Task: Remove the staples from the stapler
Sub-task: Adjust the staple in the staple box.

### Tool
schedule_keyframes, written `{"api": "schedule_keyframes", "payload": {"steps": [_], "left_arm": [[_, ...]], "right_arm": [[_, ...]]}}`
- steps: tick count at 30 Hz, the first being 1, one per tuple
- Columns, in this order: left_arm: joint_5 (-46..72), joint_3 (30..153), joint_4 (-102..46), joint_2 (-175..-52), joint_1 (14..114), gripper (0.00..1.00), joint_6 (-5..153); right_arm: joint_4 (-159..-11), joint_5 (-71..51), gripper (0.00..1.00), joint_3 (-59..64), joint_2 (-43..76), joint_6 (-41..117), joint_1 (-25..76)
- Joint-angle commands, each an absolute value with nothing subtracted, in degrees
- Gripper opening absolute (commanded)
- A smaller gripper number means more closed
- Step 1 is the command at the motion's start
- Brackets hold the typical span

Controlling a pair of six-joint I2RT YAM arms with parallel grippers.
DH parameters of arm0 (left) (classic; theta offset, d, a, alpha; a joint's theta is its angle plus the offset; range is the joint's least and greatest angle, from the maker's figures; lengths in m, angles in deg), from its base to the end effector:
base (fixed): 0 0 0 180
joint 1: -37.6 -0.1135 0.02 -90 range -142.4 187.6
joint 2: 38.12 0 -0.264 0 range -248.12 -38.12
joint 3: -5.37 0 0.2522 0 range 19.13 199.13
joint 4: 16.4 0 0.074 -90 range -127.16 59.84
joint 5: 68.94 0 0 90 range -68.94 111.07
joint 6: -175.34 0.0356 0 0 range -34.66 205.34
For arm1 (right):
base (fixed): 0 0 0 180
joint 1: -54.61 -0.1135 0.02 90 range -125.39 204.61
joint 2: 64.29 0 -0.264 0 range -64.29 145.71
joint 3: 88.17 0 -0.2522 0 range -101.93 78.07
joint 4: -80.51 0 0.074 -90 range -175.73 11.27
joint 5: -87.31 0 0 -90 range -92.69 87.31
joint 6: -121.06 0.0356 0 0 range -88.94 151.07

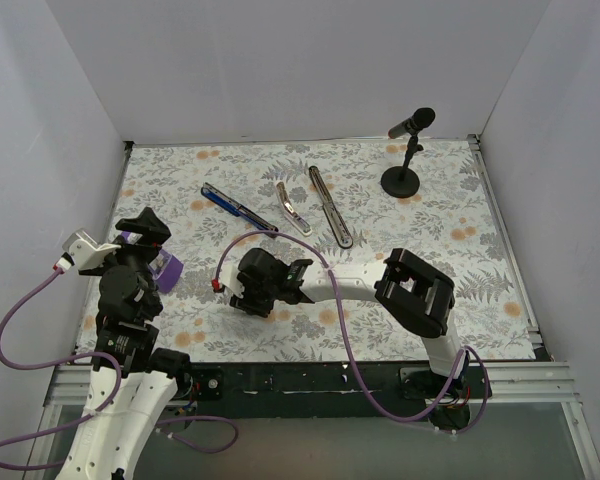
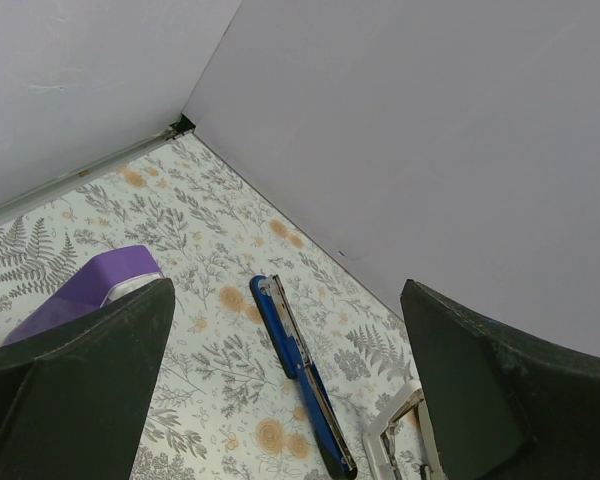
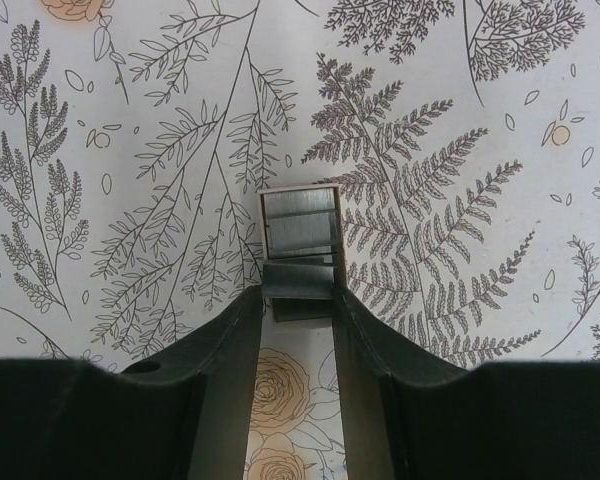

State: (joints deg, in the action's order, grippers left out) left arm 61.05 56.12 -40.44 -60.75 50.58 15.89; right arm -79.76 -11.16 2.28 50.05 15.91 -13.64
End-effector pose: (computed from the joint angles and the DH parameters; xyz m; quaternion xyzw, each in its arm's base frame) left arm 0.1024 -0.0001 0.3412 -0.5234 0.4458 -0.2778 0.6709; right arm 0.1566 0.4066 0.1717 -0.6332 0.6677 0.2332 0.3144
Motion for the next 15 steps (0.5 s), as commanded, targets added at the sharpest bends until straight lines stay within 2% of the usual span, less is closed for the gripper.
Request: {"api": "schedule_keyframes", "payload": {"steps": [1,15], "left_arm": [[61.7,55.8,-40.6,-60.3,50.6,0.98,16.2],[61.8,55.8,-40.7,-60.1,50.6,0.98,16.3]], "right_arm": [[-79.5,-9.8,0.42,-0.4,49.7,15.9,-13.9],[-79.4,-9.1,0.45,-0.9,49.4,14.5,-13.9]]}}
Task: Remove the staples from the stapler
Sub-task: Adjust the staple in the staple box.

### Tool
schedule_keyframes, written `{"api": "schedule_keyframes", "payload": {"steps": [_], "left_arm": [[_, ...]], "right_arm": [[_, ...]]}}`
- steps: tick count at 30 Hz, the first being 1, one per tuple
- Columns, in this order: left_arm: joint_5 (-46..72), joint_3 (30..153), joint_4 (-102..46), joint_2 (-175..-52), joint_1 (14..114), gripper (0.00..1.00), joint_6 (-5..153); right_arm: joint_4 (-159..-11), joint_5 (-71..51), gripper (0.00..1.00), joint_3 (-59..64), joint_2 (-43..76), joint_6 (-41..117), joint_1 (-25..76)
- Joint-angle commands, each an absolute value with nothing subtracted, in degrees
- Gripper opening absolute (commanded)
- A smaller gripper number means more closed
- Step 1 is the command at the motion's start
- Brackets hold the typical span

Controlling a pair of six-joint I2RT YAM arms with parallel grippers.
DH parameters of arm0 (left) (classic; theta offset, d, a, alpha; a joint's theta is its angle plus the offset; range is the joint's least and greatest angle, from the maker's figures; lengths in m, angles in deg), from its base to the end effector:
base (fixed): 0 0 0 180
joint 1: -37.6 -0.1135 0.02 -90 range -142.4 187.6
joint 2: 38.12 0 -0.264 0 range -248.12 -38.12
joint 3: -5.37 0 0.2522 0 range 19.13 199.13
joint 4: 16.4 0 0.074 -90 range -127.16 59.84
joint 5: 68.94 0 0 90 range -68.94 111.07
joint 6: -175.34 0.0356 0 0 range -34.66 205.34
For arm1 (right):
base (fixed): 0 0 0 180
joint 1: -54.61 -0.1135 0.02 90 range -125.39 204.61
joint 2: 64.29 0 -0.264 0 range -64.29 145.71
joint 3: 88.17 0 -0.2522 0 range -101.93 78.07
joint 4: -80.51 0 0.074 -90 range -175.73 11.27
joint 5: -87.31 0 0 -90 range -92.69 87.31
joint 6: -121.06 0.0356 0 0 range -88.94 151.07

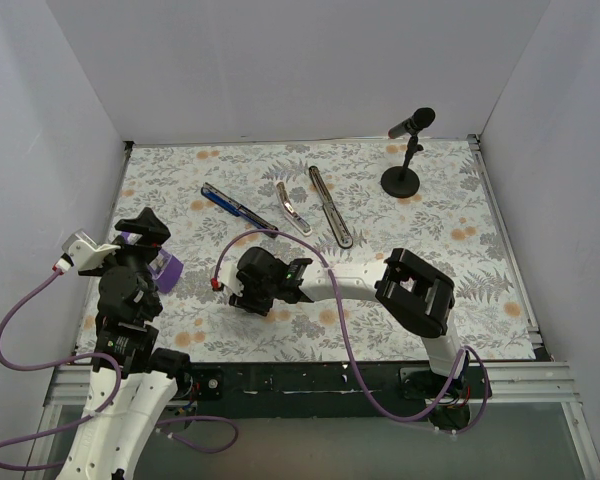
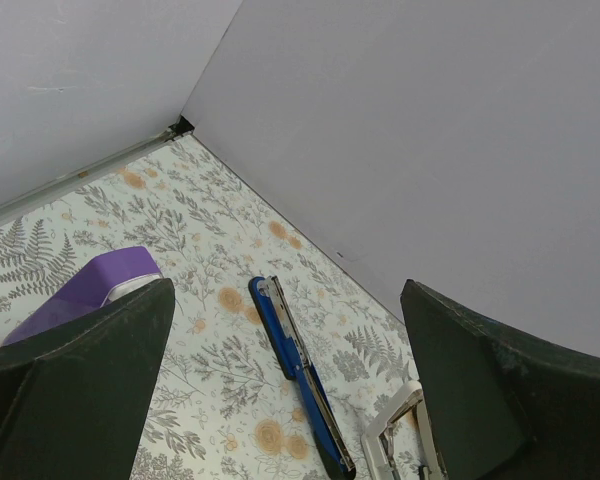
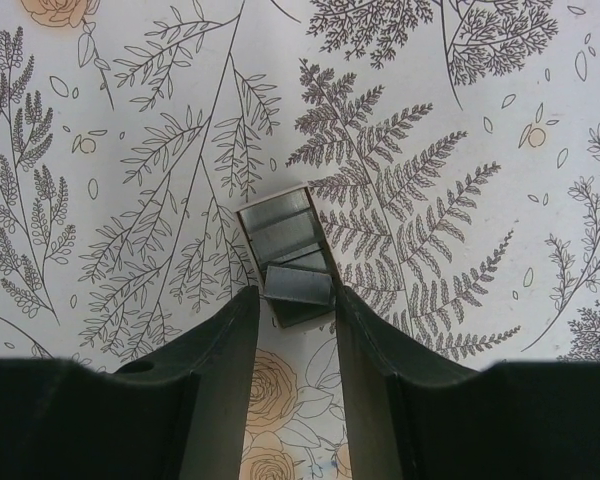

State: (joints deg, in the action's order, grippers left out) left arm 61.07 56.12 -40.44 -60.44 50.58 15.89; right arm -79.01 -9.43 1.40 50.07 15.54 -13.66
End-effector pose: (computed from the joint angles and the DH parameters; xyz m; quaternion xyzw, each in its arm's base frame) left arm 0.1012 0.0002 0.3416 -0.5232 0.4438 -0.2794 0.6718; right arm 0.1581 0.4080 0.1752 -0.6315 0.6698 0.2204 0.3224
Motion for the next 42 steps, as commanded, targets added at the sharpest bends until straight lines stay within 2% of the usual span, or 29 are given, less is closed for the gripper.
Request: {"api": "schedule_keyframes", "payload": {"steps": [1,7,15,22,24,27,30,40,42], "left_arm": [[61.7,55.8,-40.6,-60.2,50.6,0.98,16.3],[61.7,55.8,-40.6,-60.3,50.5,0.98,16.3],[61.7,55.9,-40.6,-60.3,50.6,0.98,16.3],[62.0,55.9,-41.0,-60.2,50.6,0.98,16.1],[61.9,55.9,-41.0,-60.3,50.5,0.98,16.0],[61.8,55.9,-41.1,-60.3,50.6,0.98,15.8],[61.7,55.9,-41.2,-60.1,50.6,0.98,15.7],[61.2,56.0,-41.3,-59.8,50.6,0.98,15.4],[61.0,55.9,-41.2,-59.6,50.6,0.98,15.4]], "right_arm": [[-79.3,-8.9,0.45,-0.9,49.3,14.5,-13.9],[-79.5,-8.5,0.43,-0.3,49.0,14.0,-13.9],[-80.7,-7.3,0.51,2.0,45.2,16.3,-13.9],[-82.3,-3.2,0.49,3.2,41.6,29.2,-13.9],[-80.9,2.3,0.48,2.8,41.3,37.6,-13.9],[-75.6,8.9,0.44,-1.2,43.1,48.5,-13.8],[-67.3,10.3,0.41,-7.2,46.3,55.3,-13.6],[-54.9,9.3,0.36,-18.5,54.9,64.0,-13.6],[-52.6,9.1,0.33,-20.3,55.8,64.8,-13.6]]}}
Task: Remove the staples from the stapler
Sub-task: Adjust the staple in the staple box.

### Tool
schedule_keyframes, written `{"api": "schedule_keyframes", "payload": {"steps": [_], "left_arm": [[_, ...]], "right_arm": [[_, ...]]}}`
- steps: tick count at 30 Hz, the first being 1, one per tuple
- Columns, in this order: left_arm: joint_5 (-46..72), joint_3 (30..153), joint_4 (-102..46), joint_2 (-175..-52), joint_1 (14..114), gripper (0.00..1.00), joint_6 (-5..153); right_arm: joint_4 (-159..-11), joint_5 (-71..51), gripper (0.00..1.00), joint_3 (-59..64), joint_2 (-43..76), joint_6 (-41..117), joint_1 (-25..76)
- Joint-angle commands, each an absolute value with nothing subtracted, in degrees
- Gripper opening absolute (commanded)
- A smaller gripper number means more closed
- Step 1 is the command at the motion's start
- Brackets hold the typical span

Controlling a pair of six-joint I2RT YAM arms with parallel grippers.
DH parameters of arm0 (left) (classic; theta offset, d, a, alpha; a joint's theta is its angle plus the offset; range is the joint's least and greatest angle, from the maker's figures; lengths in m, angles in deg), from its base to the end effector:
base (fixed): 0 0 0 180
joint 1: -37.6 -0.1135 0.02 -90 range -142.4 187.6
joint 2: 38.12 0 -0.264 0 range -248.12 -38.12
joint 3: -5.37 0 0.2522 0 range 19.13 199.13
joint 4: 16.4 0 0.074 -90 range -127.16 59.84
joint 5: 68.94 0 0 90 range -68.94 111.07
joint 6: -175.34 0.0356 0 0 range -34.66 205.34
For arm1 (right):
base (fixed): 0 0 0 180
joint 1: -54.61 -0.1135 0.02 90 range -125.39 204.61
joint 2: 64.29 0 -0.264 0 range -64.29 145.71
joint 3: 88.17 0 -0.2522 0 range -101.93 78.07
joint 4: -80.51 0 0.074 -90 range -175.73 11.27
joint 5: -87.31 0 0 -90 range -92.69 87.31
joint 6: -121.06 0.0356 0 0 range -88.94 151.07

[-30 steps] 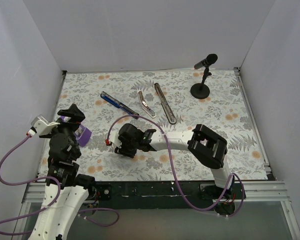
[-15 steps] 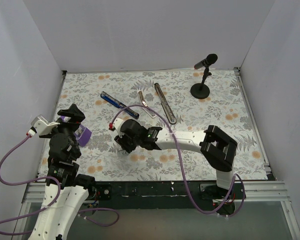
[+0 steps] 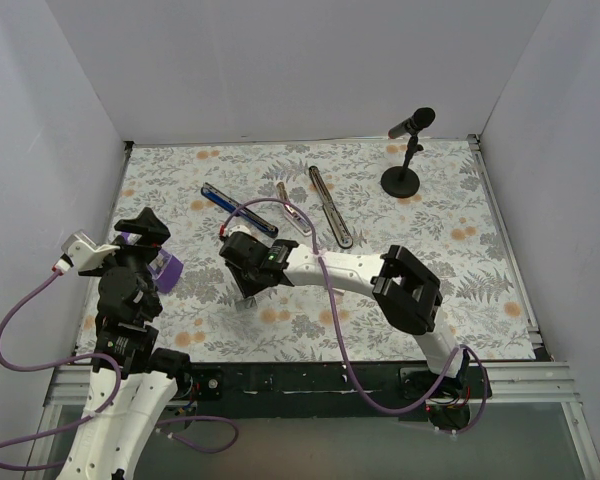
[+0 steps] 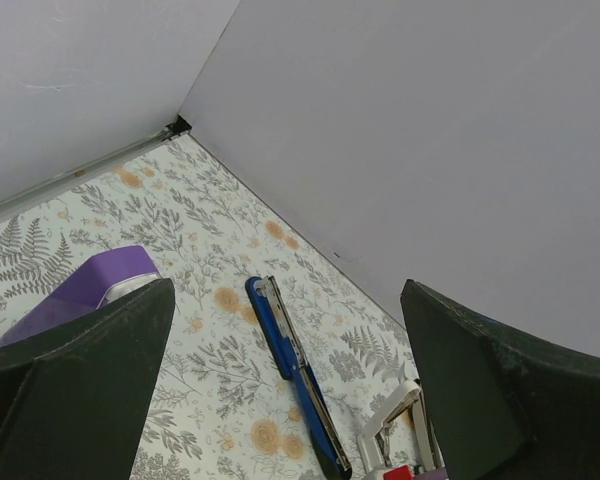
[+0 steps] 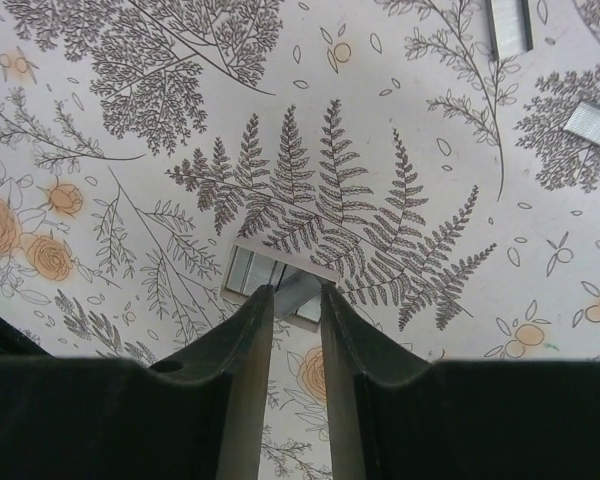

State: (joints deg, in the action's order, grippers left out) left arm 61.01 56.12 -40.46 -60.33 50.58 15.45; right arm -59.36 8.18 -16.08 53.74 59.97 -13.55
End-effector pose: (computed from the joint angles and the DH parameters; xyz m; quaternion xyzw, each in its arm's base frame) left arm 0.1008 0.0002 0.3417 -0.5245 0.4415 -0.2828 0.6708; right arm 0.1781 0.4264 0.2184 -0.2841 0.8926 0.1946 0.2909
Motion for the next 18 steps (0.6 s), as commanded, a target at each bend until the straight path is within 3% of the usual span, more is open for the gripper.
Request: {"api": "schedule_keyframes", "payload": {"steps": [1,18], "left_arm": [[60.9,56.0,-41.2,-59.4,50.6,0.98,15.3],[60.6,55.8,-41.1,-58.9,50.7,0.98,15.3]], "right_arm": [[-52.3,8.8,0.31,-20.6,56.5,65.2,-13.5],[-50.0,8.3,0.28,-22.6,58.0,67.5,-13.5]]}}
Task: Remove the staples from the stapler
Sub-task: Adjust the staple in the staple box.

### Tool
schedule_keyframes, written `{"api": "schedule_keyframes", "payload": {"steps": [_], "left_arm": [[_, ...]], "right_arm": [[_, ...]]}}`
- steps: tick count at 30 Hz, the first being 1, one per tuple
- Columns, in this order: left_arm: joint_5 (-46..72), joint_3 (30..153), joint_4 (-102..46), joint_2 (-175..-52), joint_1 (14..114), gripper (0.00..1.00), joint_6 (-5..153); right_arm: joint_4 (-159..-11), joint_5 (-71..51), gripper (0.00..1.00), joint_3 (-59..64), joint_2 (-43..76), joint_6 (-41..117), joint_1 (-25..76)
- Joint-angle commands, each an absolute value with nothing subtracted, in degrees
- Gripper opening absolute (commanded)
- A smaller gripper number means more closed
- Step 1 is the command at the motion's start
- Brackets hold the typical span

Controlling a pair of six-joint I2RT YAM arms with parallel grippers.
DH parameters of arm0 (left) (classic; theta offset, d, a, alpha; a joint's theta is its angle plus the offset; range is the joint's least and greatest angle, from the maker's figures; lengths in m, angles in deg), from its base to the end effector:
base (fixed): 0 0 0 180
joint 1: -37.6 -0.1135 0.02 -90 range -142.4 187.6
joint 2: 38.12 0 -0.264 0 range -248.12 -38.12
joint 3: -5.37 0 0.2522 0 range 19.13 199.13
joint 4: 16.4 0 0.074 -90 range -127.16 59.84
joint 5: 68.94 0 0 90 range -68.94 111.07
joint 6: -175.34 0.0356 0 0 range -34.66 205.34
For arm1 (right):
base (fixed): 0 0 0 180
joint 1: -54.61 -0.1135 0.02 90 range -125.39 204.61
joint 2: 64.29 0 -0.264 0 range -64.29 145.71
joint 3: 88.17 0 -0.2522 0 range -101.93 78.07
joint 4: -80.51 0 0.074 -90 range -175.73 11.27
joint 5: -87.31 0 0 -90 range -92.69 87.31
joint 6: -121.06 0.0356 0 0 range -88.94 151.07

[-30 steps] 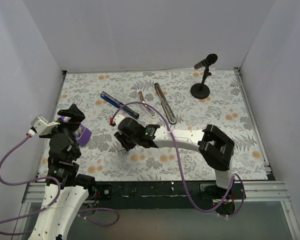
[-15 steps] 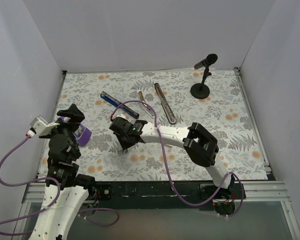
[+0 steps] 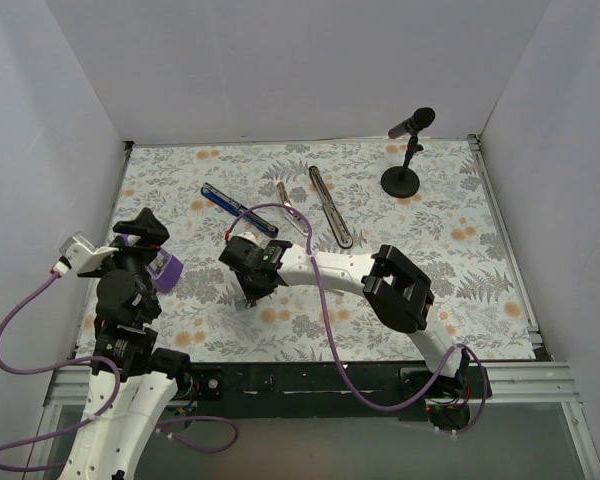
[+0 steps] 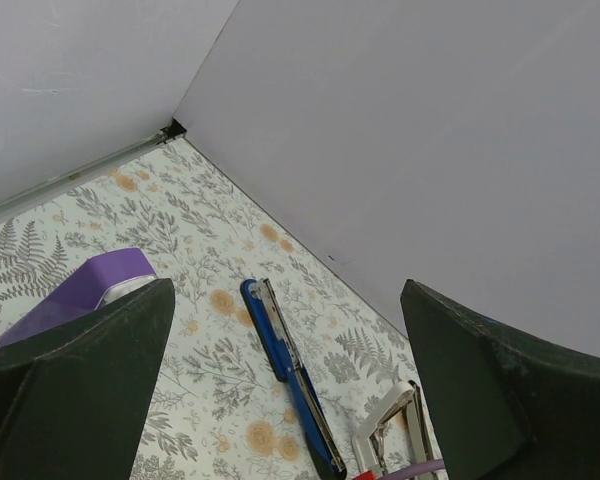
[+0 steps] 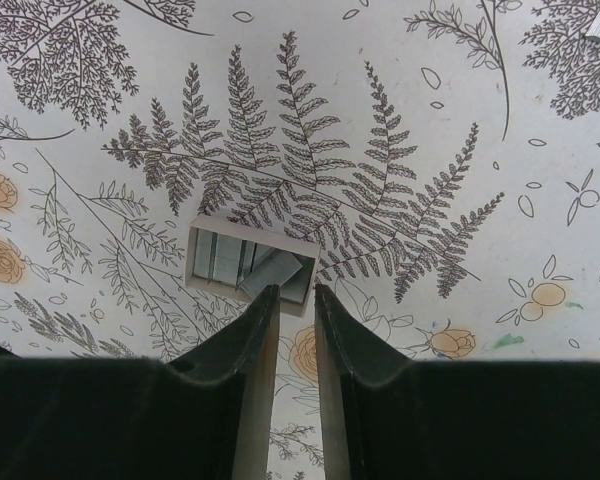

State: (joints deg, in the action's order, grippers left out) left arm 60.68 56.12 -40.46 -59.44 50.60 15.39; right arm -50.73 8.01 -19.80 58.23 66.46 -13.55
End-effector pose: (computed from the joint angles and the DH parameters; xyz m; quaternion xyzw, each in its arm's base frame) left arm 0.0974 0.0008 0.3429 -0.5223 0.4373 -0.2898 0.6723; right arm 0.1790 0.4288 0.1944 -0.2476 0.9288 0.1491 0.2319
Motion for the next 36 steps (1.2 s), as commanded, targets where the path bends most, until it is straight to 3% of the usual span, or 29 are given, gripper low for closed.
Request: {"api": "schedule_keyframes", "payload": {"steps": [1,36], "left_arm": [[60.6,55.8,-41.1,-58.9,50.7,0.98,15.3],[60.6,55.7,-40.9,-58.7,51.0,0.98,15.6]], "right_arm": [[-50.0,8.2,0.28,-22.7,58.0,67.6,-13.5],[-48.1,6.7,0.25,-25.9,62.0,68.5,-13.9]]}}
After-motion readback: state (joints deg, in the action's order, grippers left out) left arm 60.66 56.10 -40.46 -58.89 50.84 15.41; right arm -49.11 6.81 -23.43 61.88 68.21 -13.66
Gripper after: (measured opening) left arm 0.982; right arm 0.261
